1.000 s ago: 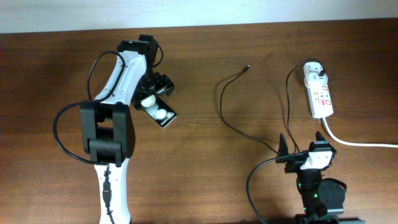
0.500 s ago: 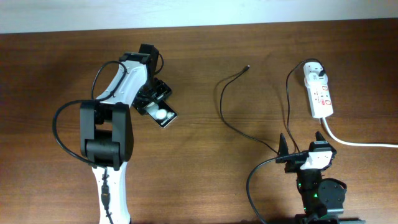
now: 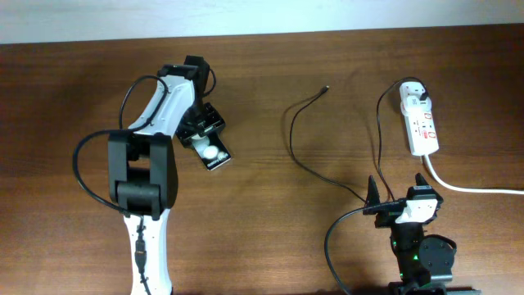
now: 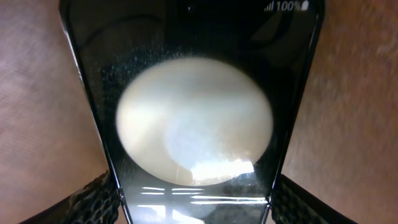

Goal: Plug charger to phone and switch on socket
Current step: 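Reach the left gripper down and grasp the black phone, then lift the phone with the left gripper and raise it upright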

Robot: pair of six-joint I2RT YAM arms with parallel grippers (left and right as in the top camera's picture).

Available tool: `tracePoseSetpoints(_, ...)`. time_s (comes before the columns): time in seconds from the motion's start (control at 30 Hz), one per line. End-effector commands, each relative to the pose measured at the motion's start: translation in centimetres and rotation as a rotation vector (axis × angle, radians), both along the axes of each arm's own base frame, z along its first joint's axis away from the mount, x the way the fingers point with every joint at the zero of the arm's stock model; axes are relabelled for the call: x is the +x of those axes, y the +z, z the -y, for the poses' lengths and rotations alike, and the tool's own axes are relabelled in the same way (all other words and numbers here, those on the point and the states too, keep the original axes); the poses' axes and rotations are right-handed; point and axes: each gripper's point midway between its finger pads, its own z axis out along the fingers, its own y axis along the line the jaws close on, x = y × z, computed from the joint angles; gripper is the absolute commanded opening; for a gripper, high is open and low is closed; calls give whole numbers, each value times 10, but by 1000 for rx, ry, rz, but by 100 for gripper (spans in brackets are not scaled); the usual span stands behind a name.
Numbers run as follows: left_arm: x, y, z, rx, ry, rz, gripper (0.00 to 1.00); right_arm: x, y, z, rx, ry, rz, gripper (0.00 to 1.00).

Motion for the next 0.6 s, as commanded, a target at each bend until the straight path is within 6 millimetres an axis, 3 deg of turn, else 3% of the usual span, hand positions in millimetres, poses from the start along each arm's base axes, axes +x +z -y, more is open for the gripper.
tracePoseSetpoints(0.0,14,32,2,-20,-48,33,62,0,-2,-3,5,13,-2,99)
tracePoseSetpoints(0.2,18,118,-2,-35,-39,151,60,0,-2,-3,5,13,-2,99)
tracePoseSetpoints(0.33,-1,191,-8,-46,-65,281,58,0,-2,-3,5,13,-2,99)
tracePoseSetpoints(0.43,-24,247,-11,-55,-86,395,58,0,-2,-3,5,13,-2,99)
tracePoseSetpoints(0.57,-80,328,-22,-51,-133,574,59,0,-2,-3,5,13,-2,99)
